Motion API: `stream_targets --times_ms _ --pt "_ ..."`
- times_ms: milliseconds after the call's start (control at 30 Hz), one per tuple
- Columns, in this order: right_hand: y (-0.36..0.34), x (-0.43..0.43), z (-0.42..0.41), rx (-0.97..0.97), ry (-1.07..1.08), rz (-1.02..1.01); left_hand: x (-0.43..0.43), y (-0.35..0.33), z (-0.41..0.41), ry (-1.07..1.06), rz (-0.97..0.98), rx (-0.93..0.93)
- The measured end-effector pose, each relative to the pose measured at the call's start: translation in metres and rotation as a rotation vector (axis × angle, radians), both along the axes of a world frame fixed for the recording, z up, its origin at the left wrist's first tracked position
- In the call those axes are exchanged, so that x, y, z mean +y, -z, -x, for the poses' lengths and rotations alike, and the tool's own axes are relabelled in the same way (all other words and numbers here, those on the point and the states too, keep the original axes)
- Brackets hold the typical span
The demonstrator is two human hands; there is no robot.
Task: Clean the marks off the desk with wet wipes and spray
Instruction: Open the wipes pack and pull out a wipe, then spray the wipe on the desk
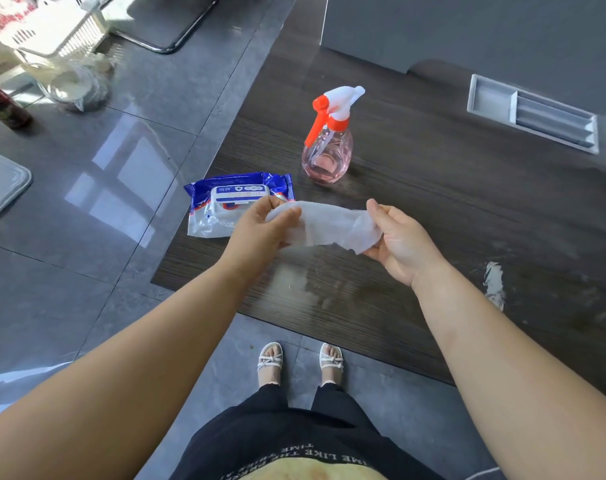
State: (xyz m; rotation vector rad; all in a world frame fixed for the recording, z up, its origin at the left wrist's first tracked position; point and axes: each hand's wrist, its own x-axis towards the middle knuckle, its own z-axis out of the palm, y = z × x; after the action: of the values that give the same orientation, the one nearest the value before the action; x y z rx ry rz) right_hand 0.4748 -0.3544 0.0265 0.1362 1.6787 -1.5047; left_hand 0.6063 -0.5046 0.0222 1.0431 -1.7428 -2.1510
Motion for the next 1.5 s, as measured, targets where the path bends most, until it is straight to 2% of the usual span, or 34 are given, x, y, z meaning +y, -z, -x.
stream_targets --times_ms 133,233,400,567,700,800,933,1033,1133,1300,1500 --pt "0.001 0.013 0.006 -0.032 -0.030 0.092 0.011 0.001 0.004 -0.005 0.021 -0.062" --pt "0.002 0.021 0.009 0.084 -0.112 0.040 0.013 0.009 0.001 -0.062 0.017 -0.111" --pt "0.011 0.037 0.013 0.329 -0.256 -0.110 0.020 0.020 -0.010 0.038 0.127 -0.214" --pt "0.010 0.038 0.020 0.516 -0.359 -0.180 0.031 0.025 -0.009 0.048 0.368 -0.296" --pt "0.024 0.034 0.026 0.653 -0.509 -0.245 0.037 0.033 -0.009 0.164 0.675 -0.416" --pt "0.040 0.036 0.028 0.814 -0.705 -0.364 0.046 0.048 -0.011 0.262 0.723 -0.549" --pt "0.048 0.037 0.033 0.982 -0.880 -0.463 0.051 0.055 -0.006 0.320 0.753 -0.633" --pt "0.047 0.041 0.043 0.931 -0.890 -0.503 0.051 0.053 -0.008 0.351 0.778 -0.675" --pt "0.044 0.045 0.053 0.793 -0.768 -0.440 0.052 0.050 -0.014 0.379 0.759 -0.690" --pt "0.031 0.018 0.069 0.784 -0.542 -0.338 0.043 0.043 -0.014 0.303 0.814 -0.743" --pt "0.001 -0.073 0.083 0.610 -0.470 -0.001 0.027 0.036 -0.002 0.298 0.766 -0.871"
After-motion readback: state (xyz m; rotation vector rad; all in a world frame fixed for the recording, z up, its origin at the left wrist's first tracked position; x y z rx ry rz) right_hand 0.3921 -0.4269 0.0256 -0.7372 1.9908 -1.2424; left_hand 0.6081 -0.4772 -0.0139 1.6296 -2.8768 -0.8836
